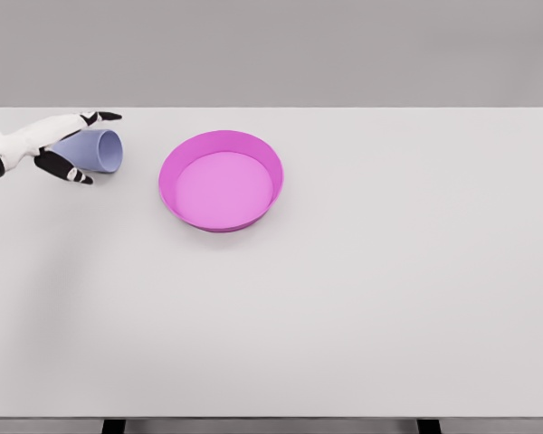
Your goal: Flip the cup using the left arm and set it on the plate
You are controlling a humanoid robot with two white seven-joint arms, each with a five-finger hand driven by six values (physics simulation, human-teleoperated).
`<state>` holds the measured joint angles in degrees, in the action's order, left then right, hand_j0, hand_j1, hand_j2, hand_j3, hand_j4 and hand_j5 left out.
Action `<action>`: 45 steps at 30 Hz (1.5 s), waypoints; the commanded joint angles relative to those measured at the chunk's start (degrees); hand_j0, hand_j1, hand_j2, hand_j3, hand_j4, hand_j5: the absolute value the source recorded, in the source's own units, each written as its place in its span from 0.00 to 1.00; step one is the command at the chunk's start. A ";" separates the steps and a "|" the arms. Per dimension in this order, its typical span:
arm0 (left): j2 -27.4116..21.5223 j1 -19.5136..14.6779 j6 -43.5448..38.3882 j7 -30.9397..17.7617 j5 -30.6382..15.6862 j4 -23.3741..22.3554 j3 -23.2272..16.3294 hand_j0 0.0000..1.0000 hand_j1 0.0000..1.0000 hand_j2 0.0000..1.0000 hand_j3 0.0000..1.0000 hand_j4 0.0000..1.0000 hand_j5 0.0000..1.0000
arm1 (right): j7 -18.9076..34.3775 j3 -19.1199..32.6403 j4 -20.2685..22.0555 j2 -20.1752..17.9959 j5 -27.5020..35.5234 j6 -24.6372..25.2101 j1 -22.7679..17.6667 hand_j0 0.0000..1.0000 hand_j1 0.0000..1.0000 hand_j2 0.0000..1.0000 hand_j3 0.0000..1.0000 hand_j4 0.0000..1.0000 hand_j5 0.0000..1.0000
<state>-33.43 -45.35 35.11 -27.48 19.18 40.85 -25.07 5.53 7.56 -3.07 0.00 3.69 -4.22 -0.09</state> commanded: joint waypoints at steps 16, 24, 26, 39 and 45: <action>2.85 -2.37 -1.36 0.15 0.68 -8.15 0.02 1.00 1.00 1.00 1.00 1.00 1.00 | 0.01 0.00 0.00 0.00 0.00 0.00 0.00 1.00 1.00 1.00 1.00 1.00 1.00; 3.29 -2.55 -4.26 0.32 0.77 -7.98 0.02 1.00 1.00 1.00 1.00 1.00 1.00 | 0.01 0.00 0.00 0.00 0.00 0.00 0.00 1.00 1.00 1.00 1.00 1.00 1.00; 3.55 -2.55 -4.26 0.32 0.77 -7.89 0.02 0.94 0.94 0.94 0.94 0.94 0.94 | 0.01 0.00 0.00 0.00 0.00 0.00 0.00 1.00 1.00 1.00 1.00 1.00 1.00; 4.08 -2.73 -4.79 0.32 2.00 -8.07 -0.07 0.80 0.80 0.80 0.80 0.80 0.80 | 0.01 0.00 0.00 0.00 0.00 0.00 0.00 1.00 1.00 1.00 1.00 1.00 1.00; 4.08 -2.73 -4.79 0.32 2.09 -8.07 0.02 0.76 0.76 0.76 0.76 0.76 0.76 | 0.01 0.00 0.00 0.00 0.00 0.00 0.00 1.00 1.00 1.00 1.00 1.00 1.00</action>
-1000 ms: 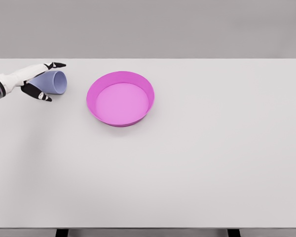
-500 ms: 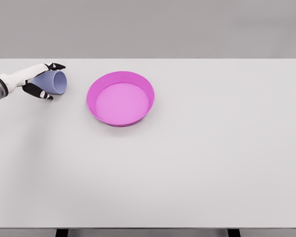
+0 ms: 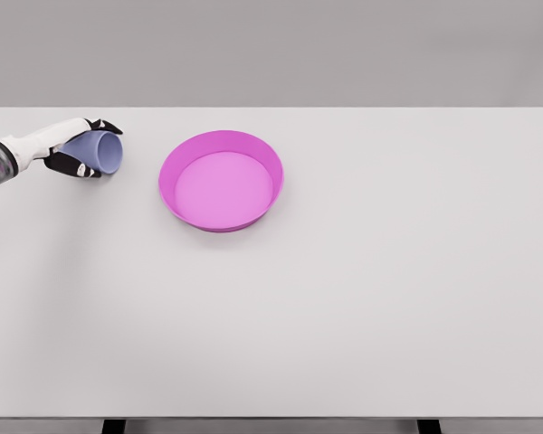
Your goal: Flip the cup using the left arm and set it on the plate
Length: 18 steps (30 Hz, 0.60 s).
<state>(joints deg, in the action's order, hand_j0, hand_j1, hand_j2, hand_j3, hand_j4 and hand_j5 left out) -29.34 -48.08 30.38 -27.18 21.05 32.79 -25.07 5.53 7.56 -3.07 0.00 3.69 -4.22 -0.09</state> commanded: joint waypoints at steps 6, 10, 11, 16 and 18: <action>0.16 0.09 0.12 -0.06 -0.66 0.43 0.72 0.73 0.73 0.73 0.73 0.73 0.73 | 0.01 0.00 0.00 0.00 0.00 0.00 0.00 1.00 1.00 1.00 1.00 1.00 1.00; 0.86 0.26 1.00 0.03 -1.63 1.83 1.95 0.73 0.73 0.73 0.73 0.73 0.73 | 0.01 0.00 0.00 0.00 0.00 0.00 0.00 1.00 1.00 1.00 1.00 1.00 1.00; 1.04 0.26 0.91 -0.06 -2.15 1.92 1.95 0.73 0.73 0.73 0.73 0.73 0.73 | 0.01 0.00 0.00 0.00 0.00 0.00 0.00 1.00 1.00 1.00 1.00 1.00 1.00; 1.21 0.62 1.00 0.03 -2.95 4.38 2.04 0.68 0.68 0.68 0.68 0.68 0.68 | 0.01 0.00 0.00 0.00 0.00 0.00 0.00 1.00 1.00 1.00 1.00 1.00 1.00; 1.21 0.70 1.00 0.03 -4.26 5.44 1.95 0.70 0.70 0.70 0.70 0.70 0.70 | 0.01 0.00 0.00 0.00 0.00 0.00 0.00 1.00 1.00 1.00 1.00 1.00 1.00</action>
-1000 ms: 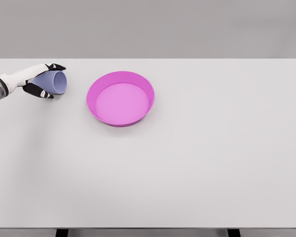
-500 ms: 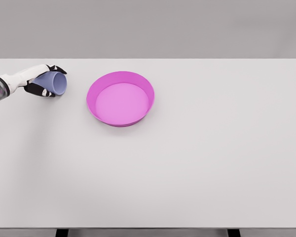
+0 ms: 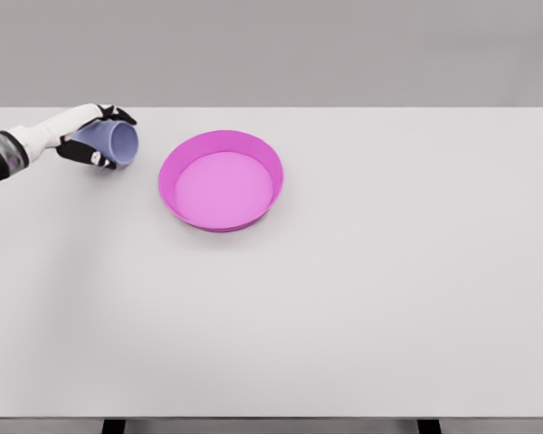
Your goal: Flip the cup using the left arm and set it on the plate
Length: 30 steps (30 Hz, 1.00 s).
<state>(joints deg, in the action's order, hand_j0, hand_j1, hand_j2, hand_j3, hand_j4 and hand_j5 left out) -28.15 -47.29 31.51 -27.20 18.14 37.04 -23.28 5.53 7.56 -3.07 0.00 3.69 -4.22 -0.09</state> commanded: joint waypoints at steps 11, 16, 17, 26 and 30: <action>0.46 0.97 0.04 -0.05 -9.34 6.91 -0.01 0.69 0.69 0.69 0.69 0.69 0.69 | 0.01 0.00 0.00 0.00 0.00 0.00 0.00 1.00 1.00 1.00 1.00 1.00 1.00; 1.69 1.41 0.04 -0.05 -12.95 8.66 -0.19 0.69 0.69 0.69 0.69 0.69 0.69 | 0.01 0.00 0.00 0.00 0.00 0.00 0.00 1.00 1.00 1.00 1.00 1.00 1.00; 1.78 1.41 0.04 -0.05 -13.13 8.66 -0.19 0.69 0.69 0.69 0.69 0.69 0.69 | 0.01 0.00 0.00 0.00 0.00 0.00 0.00 1.00 1.00 1.00 1.00 1.00 1.00; 5.21 3.34 0.04 -0.05 -15.41 11.65 -0.19 0.69 0.69 0.69 0.69 0.69 0.69 | 0.01 0.00 0.00 0.00 0.00 0.00 0.00 1.00 1.00 1.00 1.00 1.00 1.00; 5.29 3.95 -0.14 -0.05 -17.26 13.41 -0.54 0.69 0.69 0.69 0.69 0.69 0.69 | 0.01 0.00 0.00 0.00 0.00 0.00 0.00 1.00 1.00 1.00 1.00 1.00 1.00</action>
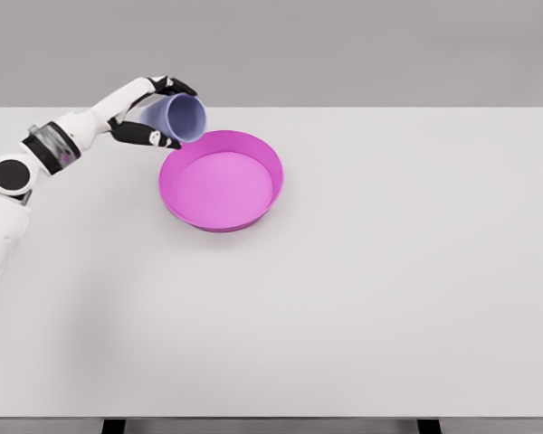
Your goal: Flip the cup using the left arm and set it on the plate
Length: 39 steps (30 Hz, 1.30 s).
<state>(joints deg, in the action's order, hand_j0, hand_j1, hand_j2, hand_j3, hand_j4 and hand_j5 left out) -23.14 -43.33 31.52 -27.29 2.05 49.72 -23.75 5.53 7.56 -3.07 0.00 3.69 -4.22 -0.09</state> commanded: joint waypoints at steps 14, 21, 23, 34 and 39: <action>1.96 3.43 -0.67 -0.05 -2.67 4.51 -0.51 0.68 0.68 0.68 0.68 0.68 0.68 | 0.01 0.00 0.00 0.00 0.00 0.00 0.00 1.00 1.00 1.00 1.00 1.00 1.00; 2.05 5.01 -0.76 -0.31 -5.21 5.83 -1.56 0.68 0.68 0.68 0.68 0.68 0.68 | 0.01 0.00 0.00 0.00 0.00 0.00 0.00 1.00 1.00 1.00 1.00 1.00 1.00; 2.75 5.10 -0.76 -0.31 -5.30 5.83 -1.83 0.68 0.68 0.68 0.68 0.68 0.68 | 0.01 0.00 0.00 0.00 0.00 0.00 0.00 1.00 1.00 1.00 1.00 1.00 1.00; 4.33 6.42 -0.76 -0.22 -5.30 6.00 -1.83 0.68 0.68 0.68 0.68 0.68 0.68 | 0.01 0.00 0.00 0.00 0.00 0.00 0.00 1.00 1.00 1.00 1.00 1.00 1.00; 4.95 7.12 -0.67 -0.13 -7.50 6.00 -1.74 0.68 0.68 0.68 0.68 0.68 0.68 | 0.01 0.00 0.00 0.00 0.00 0.00 0.00 1.00 1.00 1.00 1.00 1.00 1.00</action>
<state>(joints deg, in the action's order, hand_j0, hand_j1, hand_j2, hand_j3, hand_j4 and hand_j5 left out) -18.43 -36.12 30.92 -27.41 -4.12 55.67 -25.56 5.53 7.56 -3.07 0.00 3.69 -4.22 -0.09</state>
